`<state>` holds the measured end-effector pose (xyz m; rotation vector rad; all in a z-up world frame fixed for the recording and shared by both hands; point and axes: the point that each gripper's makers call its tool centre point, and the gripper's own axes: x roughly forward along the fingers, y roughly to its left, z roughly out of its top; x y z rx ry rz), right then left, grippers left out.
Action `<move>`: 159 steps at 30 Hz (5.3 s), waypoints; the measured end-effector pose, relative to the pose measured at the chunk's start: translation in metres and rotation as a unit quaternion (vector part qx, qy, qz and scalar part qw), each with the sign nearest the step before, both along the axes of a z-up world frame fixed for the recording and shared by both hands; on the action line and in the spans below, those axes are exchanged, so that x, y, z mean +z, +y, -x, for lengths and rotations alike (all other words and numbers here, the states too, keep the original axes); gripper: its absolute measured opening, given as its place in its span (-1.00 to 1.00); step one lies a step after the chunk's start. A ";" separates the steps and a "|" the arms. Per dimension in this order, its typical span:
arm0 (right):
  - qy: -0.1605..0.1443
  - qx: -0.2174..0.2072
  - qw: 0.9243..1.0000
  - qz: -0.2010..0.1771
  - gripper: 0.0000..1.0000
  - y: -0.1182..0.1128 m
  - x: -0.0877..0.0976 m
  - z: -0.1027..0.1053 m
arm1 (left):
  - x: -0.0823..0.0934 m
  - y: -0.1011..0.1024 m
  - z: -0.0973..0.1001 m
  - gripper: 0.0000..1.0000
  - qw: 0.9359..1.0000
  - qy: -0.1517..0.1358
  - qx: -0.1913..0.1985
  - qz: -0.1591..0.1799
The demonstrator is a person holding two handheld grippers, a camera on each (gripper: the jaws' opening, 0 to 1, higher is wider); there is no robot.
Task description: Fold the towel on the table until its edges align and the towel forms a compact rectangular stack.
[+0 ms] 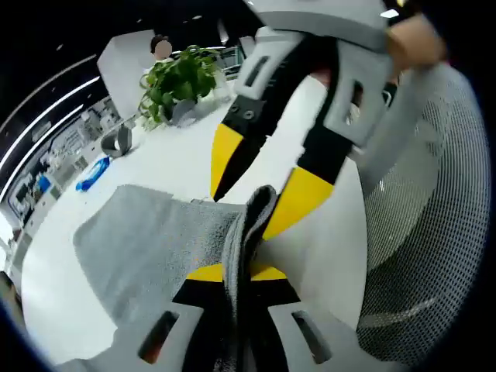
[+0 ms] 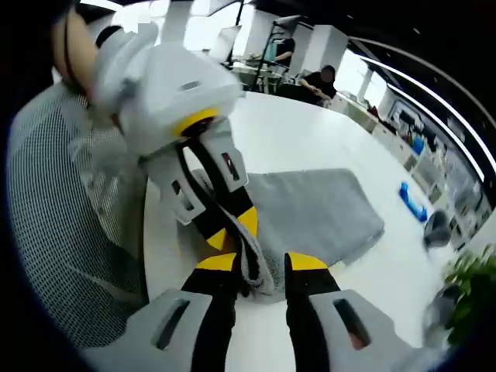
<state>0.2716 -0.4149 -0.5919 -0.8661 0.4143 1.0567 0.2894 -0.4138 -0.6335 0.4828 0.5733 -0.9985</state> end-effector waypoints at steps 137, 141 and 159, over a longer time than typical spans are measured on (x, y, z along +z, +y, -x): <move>0.184 -0.263 0.919 -0.230 -0.45 -0.066 -0.003 -0.093 | 0.032 0.099 -0.063 -0.56 0.994 -0.031 0.100 0.040; 0.183 -0.169 0.949 -0.193 -0.41 -0.049 0.019 -0.041 | 0.055 0.083 -0.034 -0.54 0.998 -0.051 0.002 0.032; 0.244 -0.118 0.957 -0.099 -0.42 -0.037 -0.044 0.017 | -0.001 0.078 0.014 -0.39 0.996 0.021 -0.053 -0.064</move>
